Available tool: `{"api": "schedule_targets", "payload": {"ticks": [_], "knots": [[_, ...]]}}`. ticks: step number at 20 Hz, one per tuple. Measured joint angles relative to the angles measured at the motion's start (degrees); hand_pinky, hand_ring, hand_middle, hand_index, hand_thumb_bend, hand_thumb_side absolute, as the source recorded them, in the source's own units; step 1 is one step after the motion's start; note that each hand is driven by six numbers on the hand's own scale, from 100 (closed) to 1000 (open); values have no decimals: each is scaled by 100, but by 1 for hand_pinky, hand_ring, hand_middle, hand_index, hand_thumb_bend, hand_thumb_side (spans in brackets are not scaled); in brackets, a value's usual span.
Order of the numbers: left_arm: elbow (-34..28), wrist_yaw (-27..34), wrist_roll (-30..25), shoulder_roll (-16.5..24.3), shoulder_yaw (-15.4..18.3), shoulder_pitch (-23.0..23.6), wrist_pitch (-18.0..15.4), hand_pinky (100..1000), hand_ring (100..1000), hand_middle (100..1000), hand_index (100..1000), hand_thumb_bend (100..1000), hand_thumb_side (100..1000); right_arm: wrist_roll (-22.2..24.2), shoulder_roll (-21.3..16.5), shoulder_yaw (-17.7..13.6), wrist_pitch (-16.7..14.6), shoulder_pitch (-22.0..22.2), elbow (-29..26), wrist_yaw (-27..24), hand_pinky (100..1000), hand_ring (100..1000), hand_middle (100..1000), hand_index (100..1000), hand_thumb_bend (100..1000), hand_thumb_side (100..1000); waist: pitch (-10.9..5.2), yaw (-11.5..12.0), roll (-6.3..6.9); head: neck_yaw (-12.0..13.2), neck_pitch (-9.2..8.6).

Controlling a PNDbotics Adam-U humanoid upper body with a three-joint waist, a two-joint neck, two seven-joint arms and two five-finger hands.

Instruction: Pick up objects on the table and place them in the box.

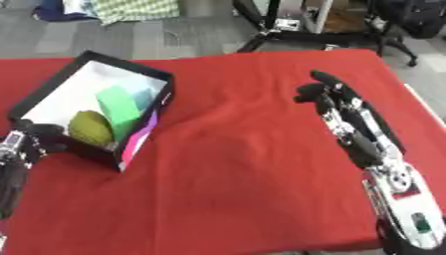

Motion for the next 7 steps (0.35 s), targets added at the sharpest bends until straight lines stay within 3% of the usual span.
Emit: {"api": "schedule_targets", "payload": {"ticks": [2, 3, 4, 7], "knots": [[-9, 2, 24, 30, 2, 9, 4, 749, 833, 669, 689, 100, 885, 33, 270, -27, 57, 178, -1, 22, 1000, 754, 686, 905, 100, 722, 0, -29, 0, 31, 0], [-16, 4, 26, 37, 2, 9, 4, 749, 833, 669, 689, 100, 851, 53, 394, -42, 89, 250, -1, 44, 1000, 753, 682, 903, 100, 664, 0, -36, 0, 46, 0], [-25, 6, 27, 38, 2, 11, 5, 750, 833, 669, 689, 100, 887, 63, 510, -50, 127, 305, -1, 66, 1000, 751, 678, 900, 100, 750, 0, -46, 0, 54, 0], [-27, 12, 25, 38, 1, 15, 7, 749, 832, 669, 689, 100, 887, 47, 791, -81, 233, 439, 0, 128, 1000, 748, 673, 897, 100, 783, 0, -65, 0, 66, 0]]}}
